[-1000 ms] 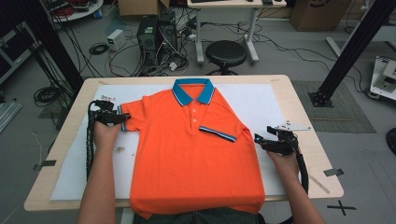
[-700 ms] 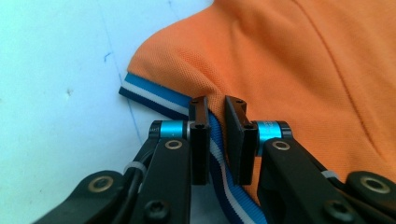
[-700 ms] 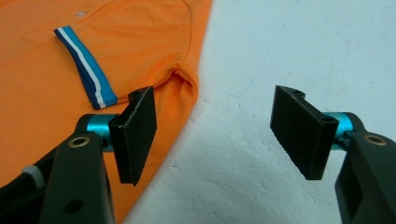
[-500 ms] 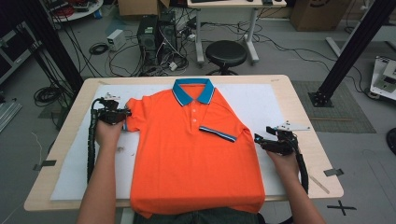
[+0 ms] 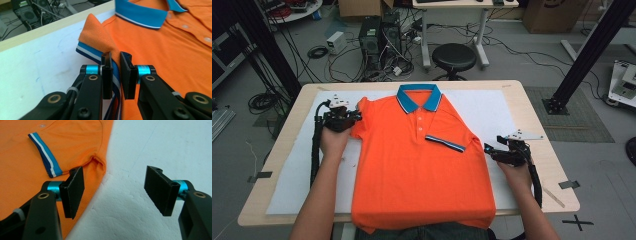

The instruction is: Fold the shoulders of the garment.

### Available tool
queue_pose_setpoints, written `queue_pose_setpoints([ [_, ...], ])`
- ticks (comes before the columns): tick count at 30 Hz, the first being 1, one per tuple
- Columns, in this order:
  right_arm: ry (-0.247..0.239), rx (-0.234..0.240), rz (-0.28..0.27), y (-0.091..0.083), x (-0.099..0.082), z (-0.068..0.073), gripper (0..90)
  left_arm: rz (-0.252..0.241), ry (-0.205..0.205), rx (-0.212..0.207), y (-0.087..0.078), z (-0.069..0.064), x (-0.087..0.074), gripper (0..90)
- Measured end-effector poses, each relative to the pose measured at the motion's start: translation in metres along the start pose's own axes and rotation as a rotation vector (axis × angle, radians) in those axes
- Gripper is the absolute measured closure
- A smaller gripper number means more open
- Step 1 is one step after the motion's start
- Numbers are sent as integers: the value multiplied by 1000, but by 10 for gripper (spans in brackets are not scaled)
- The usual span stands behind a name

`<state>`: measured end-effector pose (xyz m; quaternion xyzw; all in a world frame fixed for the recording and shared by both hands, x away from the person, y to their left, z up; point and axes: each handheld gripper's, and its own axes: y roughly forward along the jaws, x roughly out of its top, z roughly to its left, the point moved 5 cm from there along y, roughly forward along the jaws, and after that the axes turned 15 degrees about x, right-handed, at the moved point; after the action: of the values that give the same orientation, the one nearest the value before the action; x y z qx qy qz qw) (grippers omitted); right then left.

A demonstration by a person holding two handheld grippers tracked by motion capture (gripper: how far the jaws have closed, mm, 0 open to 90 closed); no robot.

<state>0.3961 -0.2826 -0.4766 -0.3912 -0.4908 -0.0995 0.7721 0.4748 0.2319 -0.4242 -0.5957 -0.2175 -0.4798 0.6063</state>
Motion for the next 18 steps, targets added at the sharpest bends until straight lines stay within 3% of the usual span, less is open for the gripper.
queue_pose_setpoints([
  [9,-1,2,2,0,0,0,333,-11,57,-53,3,-36,9,804],
  [13,-3,4,2,0,0,0,333,-16,112,-64,2,-56,14,801],
  [15,-2,5,3,0,0,0,333,-25,134,-99,-1,-74,17,782],
  [18,-5,6,2,0,0,0,333,-45,137,-138,-9,-88,22,739],
])
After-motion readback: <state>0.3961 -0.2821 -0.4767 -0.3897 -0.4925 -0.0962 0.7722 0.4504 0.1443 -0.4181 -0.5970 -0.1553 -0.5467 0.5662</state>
